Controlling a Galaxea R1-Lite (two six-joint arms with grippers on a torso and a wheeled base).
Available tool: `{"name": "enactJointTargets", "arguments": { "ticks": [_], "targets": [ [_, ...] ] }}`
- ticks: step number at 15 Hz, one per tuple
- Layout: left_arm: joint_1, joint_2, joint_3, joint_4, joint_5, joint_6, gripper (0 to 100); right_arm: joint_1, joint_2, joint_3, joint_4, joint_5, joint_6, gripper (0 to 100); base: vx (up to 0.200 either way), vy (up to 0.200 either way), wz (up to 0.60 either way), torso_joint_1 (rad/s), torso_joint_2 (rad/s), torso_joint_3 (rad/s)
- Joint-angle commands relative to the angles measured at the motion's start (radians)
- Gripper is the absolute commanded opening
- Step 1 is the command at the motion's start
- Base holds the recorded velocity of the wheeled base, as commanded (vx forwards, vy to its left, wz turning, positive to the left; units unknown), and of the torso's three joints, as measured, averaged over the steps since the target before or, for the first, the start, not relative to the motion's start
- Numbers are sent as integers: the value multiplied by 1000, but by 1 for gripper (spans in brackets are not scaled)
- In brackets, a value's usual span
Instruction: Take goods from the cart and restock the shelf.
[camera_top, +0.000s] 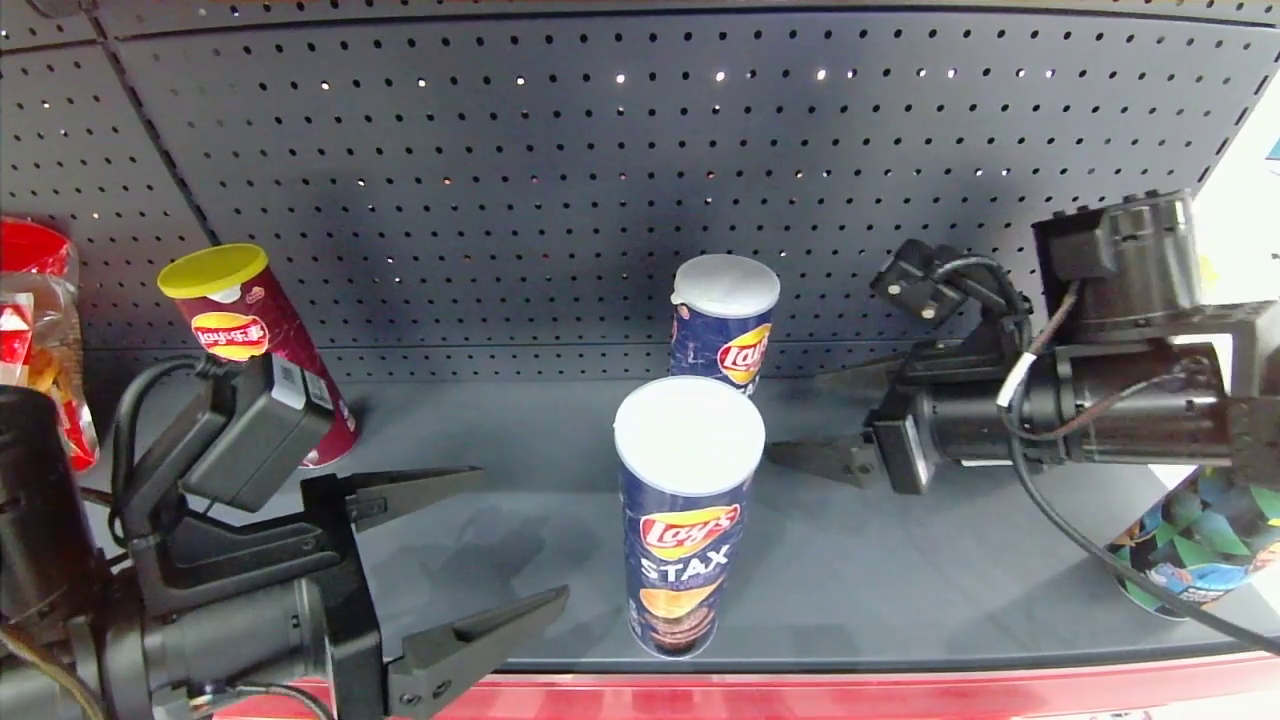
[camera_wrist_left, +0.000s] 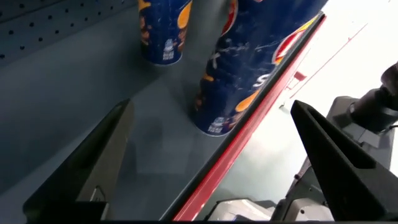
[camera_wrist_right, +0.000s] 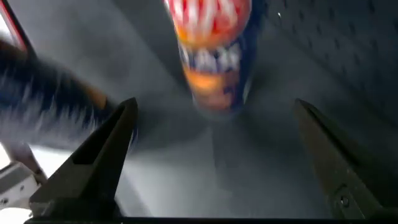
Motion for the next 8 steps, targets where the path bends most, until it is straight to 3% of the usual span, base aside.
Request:
{"name": "enactJointTargets", "arguments": {
  "ticks": [1,3,5,8],
  "targets": [
    [24,37,1,3,2,4,100,-21,-172,114,0,-10,4,100,0,0,0,0,0,0],
    [35,62,5,3,2,11,100,-21,-248,173,1,-10,7,100,0,0,0,0,0,0],
    [38,123,1,11,2,59,100,-16,-344,226,1,-7,7,100,0,0,0,0,0,0],
    [41,188,-5,3,1,90,100,-15,-430,261,1,-6,9,100,0,0,0,0,0,0]
  ]
}}
